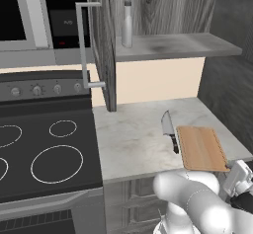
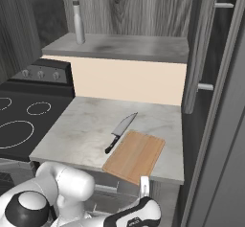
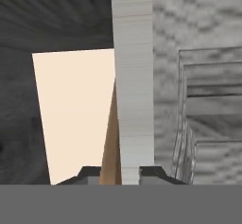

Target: Move the cutting board and knife to the sink. Then move spray from the cabinet to the counter.

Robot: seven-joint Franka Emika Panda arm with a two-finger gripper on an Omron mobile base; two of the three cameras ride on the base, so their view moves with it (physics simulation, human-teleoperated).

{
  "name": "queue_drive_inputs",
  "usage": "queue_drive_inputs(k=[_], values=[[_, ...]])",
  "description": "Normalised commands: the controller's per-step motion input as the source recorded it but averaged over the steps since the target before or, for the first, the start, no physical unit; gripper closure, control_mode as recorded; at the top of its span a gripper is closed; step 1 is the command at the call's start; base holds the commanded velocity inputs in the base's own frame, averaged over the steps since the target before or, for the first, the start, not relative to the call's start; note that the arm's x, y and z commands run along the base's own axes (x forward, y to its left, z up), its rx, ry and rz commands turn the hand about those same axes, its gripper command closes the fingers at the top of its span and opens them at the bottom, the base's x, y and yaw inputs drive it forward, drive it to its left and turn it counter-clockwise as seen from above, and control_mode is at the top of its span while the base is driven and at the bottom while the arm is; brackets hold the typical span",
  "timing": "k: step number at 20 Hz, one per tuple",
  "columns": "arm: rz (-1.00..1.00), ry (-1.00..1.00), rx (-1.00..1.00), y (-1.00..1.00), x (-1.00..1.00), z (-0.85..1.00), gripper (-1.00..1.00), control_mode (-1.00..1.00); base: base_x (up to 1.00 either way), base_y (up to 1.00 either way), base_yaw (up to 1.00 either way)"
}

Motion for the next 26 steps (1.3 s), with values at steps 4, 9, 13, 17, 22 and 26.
queue_drive_inputs(k=[4,9,13,17,22,26], values=[[0.0,0.0,0.0,0.0,0.0,0.0,1.0,-1.0,0.0,0.0,0.0],[0.0,-0.01,0.0,0.0,-0.07,0.08,1.0,-1.0,0.0,0.0,0.0],[0.0,-0.03,-0.03,0.11,-0.34,0.56,1.0,-1.0,0.0,0.0,0.0],[-0.03,0.0,0.0,0.01,-0.53,0.73,1.0,-1.0,0.0,0.0,0.0],[-0.03,0.05,-0.02,0.15,-0.33,0.64,1.0,-1.0,0.0,0.0,0.0],[-0.05,0.12,-0.12,0.36,-0.07,0.31,1.0,-1.0,0.0,0.0,0.0]])
